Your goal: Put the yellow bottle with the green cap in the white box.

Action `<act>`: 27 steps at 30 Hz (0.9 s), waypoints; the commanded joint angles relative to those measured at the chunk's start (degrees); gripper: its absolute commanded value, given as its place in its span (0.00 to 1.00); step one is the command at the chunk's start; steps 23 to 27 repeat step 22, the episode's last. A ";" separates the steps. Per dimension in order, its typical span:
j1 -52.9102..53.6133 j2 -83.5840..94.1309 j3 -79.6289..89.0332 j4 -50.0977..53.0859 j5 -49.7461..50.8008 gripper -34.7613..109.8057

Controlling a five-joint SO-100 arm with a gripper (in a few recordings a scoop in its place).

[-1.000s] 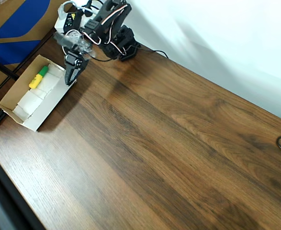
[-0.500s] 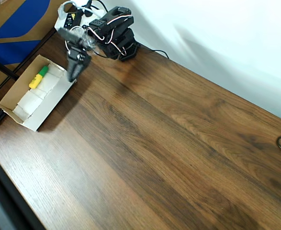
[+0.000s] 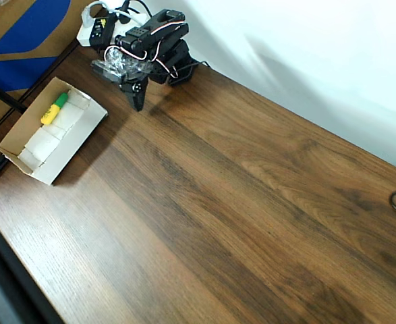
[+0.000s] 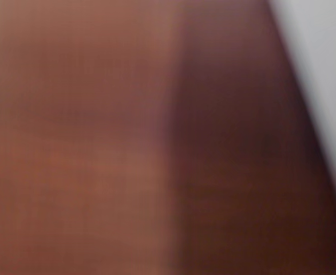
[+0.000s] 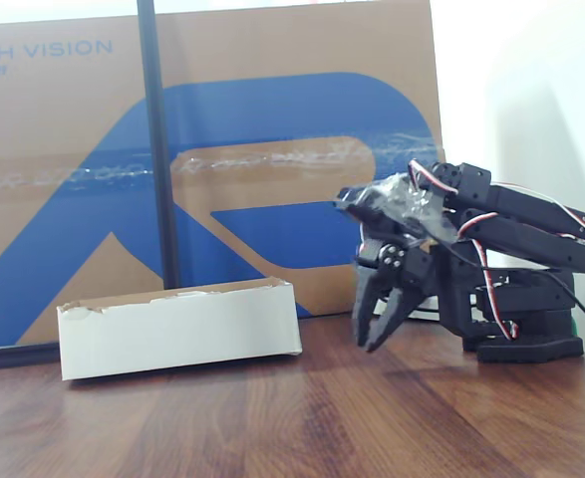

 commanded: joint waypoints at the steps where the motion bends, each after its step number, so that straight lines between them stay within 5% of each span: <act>1: 0.70 2.64 -0.35 1.67 -0.09 0.24; 27: 0.70 2.55 -0.35 1.67 -1.14 0.24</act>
